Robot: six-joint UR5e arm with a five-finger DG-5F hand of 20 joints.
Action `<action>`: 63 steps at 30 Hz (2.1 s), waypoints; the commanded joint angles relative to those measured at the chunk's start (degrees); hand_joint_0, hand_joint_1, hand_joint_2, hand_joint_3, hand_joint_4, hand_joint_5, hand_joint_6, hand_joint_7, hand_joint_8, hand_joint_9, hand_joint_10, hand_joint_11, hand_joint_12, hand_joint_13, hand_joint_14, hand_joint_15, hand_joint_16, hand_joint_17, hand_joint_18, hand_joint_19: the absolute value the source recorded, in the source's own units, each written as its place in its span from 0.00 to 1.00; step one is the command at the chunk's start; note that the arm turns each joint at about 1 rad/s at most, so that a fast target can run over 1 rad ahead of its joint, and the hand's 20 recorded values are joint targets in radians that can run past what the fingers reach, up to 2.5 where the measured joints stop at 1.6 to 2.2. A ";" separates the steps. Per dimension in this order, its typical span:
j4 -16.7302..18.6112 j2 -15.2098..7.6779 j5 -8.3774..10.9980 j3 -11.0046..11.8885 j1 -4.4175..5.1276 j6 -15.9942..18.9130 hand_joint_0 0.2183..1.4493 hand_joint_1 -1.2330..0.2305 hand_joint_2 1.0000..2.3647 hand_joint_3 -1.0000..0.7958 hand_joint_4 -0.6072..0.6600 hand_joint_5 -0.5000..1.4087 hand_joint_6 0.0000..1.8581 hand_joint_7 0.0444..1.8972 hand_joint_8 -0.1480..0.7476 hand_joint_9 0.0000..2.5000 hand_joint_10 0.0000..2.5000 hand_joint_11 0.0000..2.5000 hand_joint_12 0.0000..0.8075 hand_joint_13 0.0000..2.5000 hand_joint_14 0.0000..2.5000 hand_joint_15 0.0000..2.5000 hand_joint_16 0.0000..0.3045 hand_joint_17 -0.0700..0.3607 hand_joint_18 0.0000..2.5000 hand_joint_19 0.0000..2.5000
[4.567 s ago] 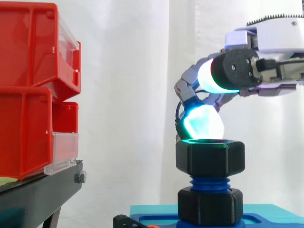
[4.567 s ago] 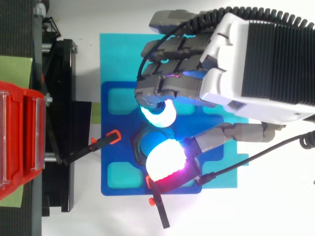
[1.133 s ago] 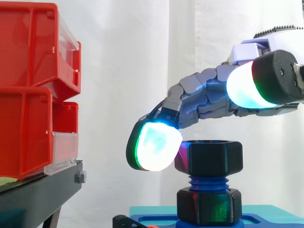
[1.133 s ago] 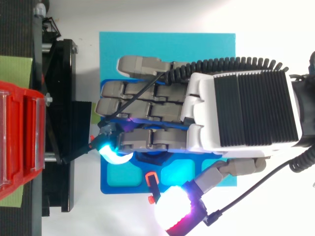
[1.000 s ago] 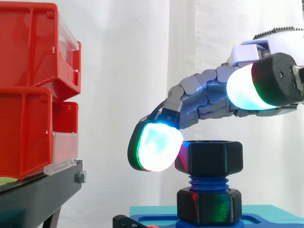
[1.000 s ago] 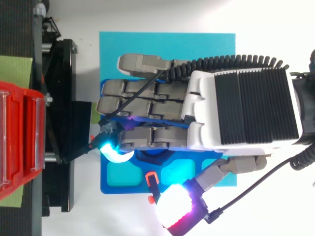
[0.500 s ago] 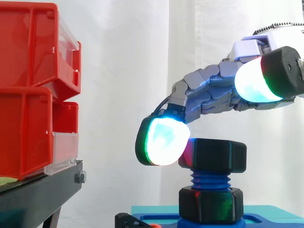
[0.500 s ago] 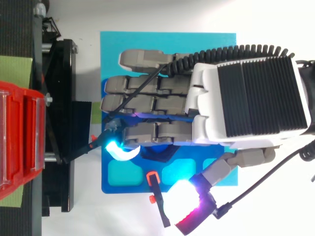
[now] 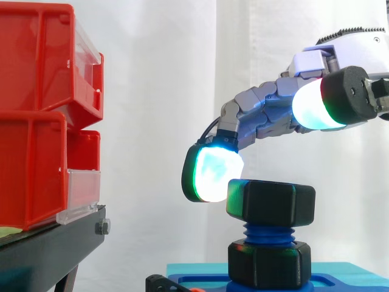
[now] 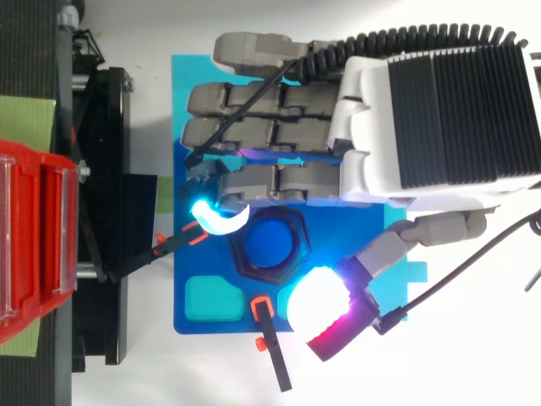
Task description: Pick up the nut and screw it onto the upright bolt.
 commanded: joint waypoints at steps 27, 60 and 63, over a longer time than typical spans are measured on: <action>-15.46 0.00 -3.09 11.07 -2.25 -3.79 0.23 0.63 0.00 0.28 0.65 0.26 0.27 0.66 0.48 0.27 0.00 0.00 0.35 0.14 0.00 0.00 0.10 0.31 0.00 0.00; 0.27 -0.09 -0.98 3.60 -0.32 1.92 0.20 0.78 0.00 0.28 0.56 0.14 0.27 0.31 0.37 0.00 0.00 0.00 0.44 0.00 0.00 0.00 0.16 0.42 0.00 0.00; 0.27 -0.09 -1.07 3.34 -0.32 1.83 0.20 0.78 0.00 0.28 0.57 0.14 0.27 0.32 0.37 0.00 0.00 0.00 0.44 0.00 0.00 0.00 0.16 0.42 0.00 0.00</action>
